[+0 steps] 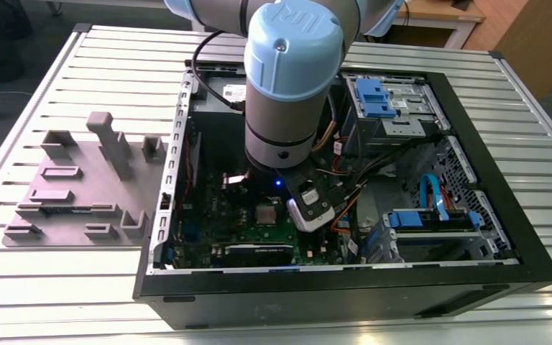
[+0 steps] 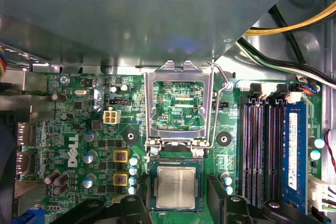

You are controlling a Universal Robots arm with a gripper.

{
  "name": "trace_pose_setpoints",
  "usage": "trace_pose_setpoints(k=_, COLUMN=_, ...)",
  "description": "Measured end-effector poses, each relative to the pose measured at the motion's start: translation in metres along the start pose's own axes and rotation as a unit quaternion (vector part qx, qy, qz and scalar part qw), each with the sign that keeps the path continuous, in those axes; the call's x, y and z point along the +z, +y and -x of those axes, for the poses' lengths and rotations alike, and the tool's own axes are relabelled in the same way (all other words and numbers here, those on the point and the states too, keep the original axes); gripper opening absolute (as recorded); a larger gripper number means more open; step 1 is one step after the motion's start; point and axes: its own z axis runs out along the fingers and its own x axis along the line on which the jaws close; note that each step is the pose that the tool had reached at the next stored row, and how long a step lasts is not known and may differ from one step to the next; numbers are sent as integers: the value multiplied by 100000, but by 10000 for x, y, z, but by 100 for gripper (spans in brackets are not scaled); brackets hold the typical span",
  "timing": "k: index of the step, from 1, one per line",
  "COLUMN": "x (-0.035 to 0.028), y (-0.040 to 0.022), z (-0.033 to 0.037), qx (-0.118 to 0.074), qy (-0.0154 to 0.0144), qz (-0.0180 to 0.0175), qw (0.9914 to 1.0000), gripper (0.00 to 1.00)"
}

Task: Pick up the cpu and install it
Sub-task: 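Place the cpu into insertion slot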

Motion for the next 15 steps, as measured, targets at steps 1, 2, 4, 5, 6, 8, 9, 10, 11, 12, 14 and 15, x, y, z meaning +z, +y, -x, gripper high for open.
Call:
trace_pose_setpoints(k=1, x=0, y=0, z=0, qx=-2, qy=0, qz=1, qw=100000, gripper=54)
trace_pose_setpoints(k=2, x=0, y=0, z=0, qx=-4, qy=0, qz=0, qw=100000, gripper=54)
trace_pose_setpoints(k=4, x=0, y=0, z=0, qx=-8, qy=0, qz=3, qw=100000, gripper=53)
trace_pose_setpoints(k=5, x=0, y=0, z=0, qx=-10, qy=2, qz=0, qw=100000, gripper=53)
trace_pose_setpoints(k=6, x=0, y=0, z=0, qx=-12, qy=1, qz=1, qw=100000, gripper=46)
trace_pose_setpoints(k=8, x=0, y=0, z=0, qx=-15, qy=1, qz=4, qw=100000, gripper=46)
trace_pose_setpoints(k=9, x=0, y=0, z=0, qx=-16, qy=1, qz=-1, qw=100000, gripper=46)
trace_pose_setpoints(k=10, x=0, y=0, z=0, qx=-19, qy=1, qz=2, qw=100000, gripper=46)
trace_pose_setpoints(k=11, x=0, y=0, z=0, qx=-21, qy=1, qz=1, qw=100000, gripper=46)
trace_pose_setpoints(k=12, x=0, y=0, z=0, qx=-24, qy=0, qz=4, qw=100000, gripper=46)
trace_pose_setpoints(k=14, x=0, y=0, z=0, qx=-26, qy=1, qz=0, qw=100000, gripper=46)
trace_pose_setpoints(k=15, x=0, y=0, z=0, qx=-29, qy=1, qz=3, qw=100000, gripper=46)
